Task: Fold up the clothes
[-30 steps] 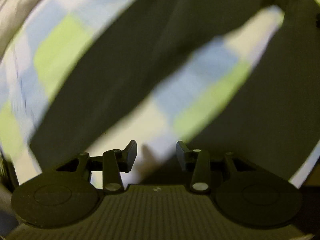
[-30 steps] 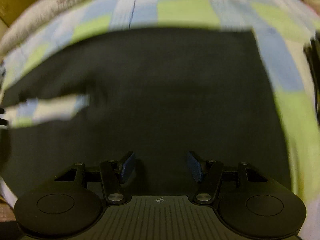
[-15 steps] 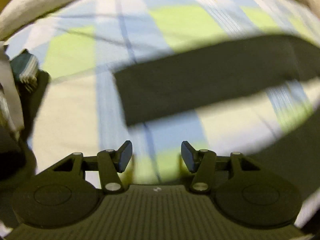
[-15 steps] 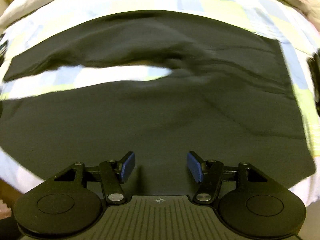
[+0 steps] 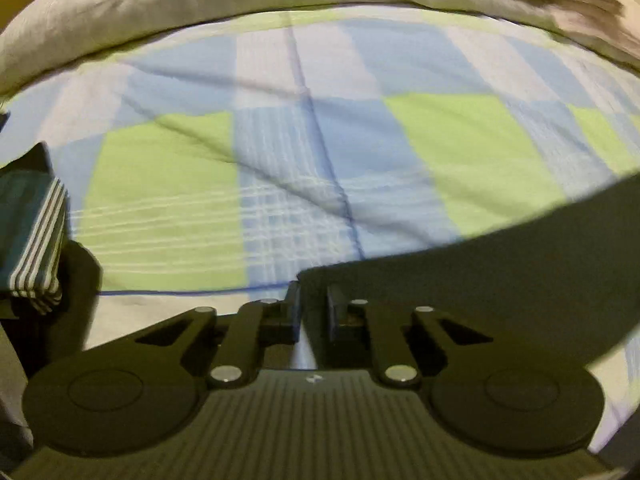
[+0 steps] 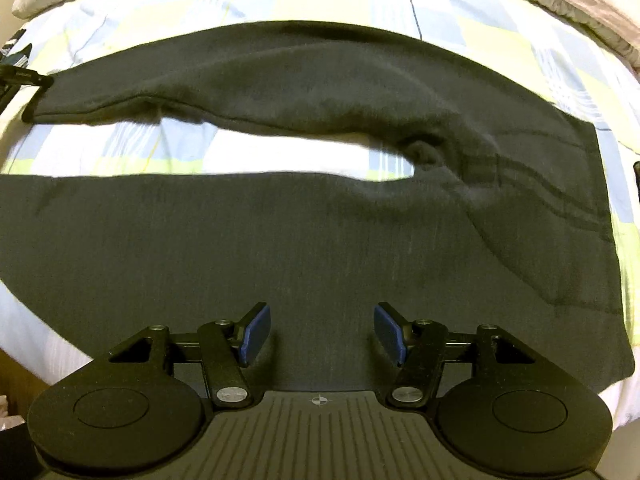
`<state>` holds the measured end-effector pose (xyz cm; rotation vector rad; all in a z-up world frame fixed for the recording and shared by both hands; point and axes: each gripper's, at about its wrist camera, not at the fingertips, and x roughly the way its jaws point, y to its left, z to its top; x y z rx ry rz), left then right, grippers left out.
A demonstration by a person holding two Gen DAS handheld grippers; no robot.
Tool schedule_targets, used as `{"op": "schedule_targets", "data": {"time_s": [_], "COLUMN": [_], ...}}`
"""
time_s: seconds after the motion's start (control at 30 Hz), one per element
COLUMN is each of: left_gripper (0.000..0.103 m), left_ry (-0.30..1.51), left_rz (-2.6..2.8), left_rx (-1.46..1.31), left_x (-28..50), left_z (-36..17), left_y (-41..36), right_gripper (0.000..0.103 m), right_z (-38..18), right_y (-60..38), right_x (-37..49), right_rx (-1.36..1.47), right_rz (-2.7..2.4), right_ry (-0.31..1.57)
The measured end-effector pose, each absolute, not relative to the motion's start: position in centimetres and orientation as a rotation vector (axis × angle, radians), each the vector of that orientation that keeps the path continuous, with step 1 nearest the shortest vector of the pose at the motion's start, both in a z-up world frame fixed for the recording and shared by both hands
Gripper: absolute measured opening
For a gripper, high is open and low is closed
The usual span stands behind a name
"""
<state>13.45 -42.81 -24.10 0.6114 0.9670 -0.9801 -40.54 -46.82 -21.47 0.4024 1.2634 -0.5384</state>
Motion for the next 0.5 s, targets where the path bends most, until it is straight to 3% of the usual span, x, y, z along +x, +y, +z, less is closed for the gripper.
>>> {"op": "schedule_targets", "data": {"time_s": [0.23,0.5], "left_gripper": [0.026,0.034], "left_ry": [0.864,0.871], "left_rz": [-1.0,-1.241], "left_rx": [0.684,0.881], "left_x": [10.6,-0.6], "left_z": [-21.1,-19.7], "left_y": [-40.1,-31.1], "right_gripper": [0.061,0.061], "right_z": [-20.9,-19.6], "right_y": [-47.2,-45.1], "right_x": [-40.1,-41.9], "right_rx": [0.415,0.483], "right_rz": [-0.534,-0.581], "right_ry": [1.262,1.258]}}
